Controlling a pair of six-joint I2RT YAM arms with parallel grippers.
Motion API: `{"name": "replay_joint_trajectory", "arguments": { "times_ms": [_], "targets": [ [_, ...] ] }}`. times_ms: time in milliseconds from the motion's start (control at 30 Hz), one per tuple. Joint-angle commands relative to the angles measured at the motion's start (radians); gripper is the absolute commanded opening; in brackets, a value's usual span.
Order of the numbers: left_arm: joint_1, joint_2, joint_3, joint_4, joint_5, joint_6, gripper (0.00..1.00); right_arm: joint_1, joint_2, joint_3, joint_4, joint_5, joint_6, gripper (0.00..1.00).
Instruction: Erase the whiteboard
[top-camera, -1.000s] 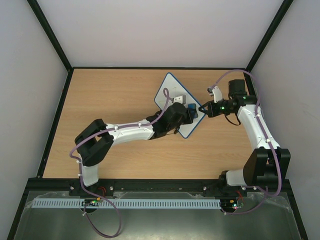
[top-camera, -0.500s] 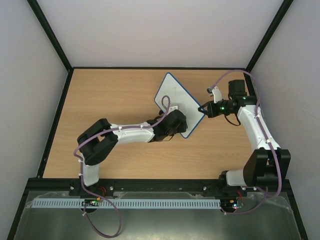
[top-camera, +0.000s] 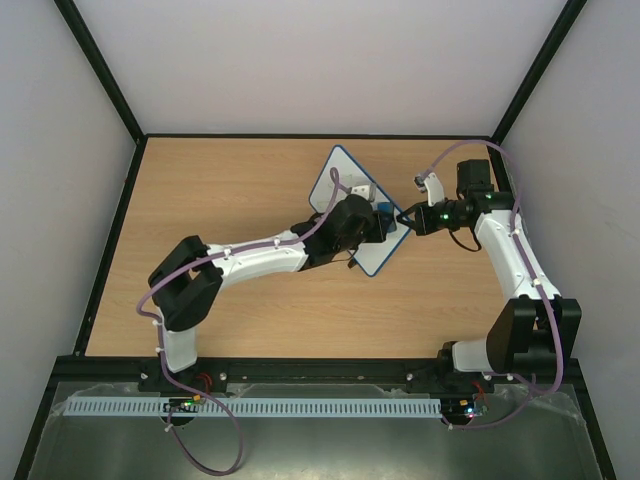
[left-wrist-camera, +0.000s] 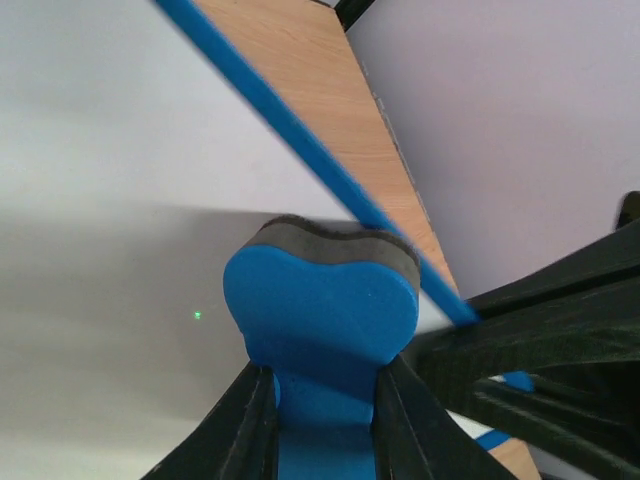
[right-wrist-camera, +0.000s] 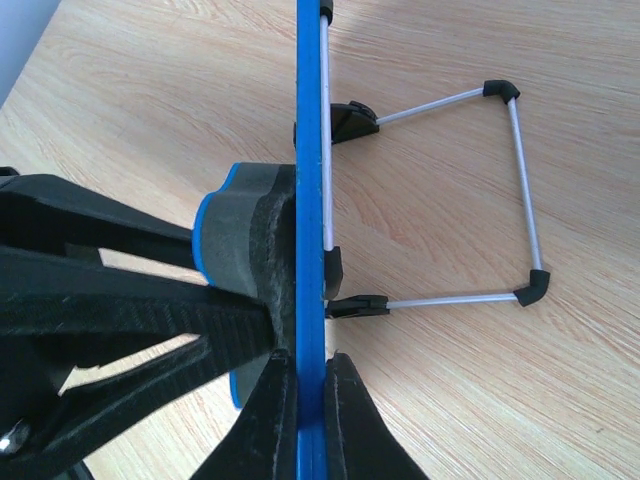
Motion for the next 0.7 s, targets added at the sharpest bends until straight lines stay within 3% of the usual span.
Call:
{"name": "replay_joint_trajectory", "arguments": {
  "times_ms": [0,200,367,533,667],
  "targets": [
    [0.05,0.034,-0.1,0.043,0.046,-0.003,0.03,0.036,0.01,-0.015,-0.084,-0.054,-0.012,0.02],
    [0.132,-0.025,-0.273,0.077,0.037,0.0,0.03,0.036,0.049,0.045,-0.118,-0.011,-0.052,0.02],
    [0.162,-0.167,-0.381,0.127,0.055,0.061,0.03,0.036,0.094,0.123,-0.161,0.043,-0.091,0.02],
    [0.163,-0.341,-0.454,0.172,0.116,0.166,0.03,0.038,0.181,0.308,-0.263,0.095,-0.136,0.33],
    [0.178,-0.432,-0.493,0.128,0.078,0.227,0.03,0.045,0.289,0.464,-0.343,0.124,-0.165,0.41]
  ]
}}
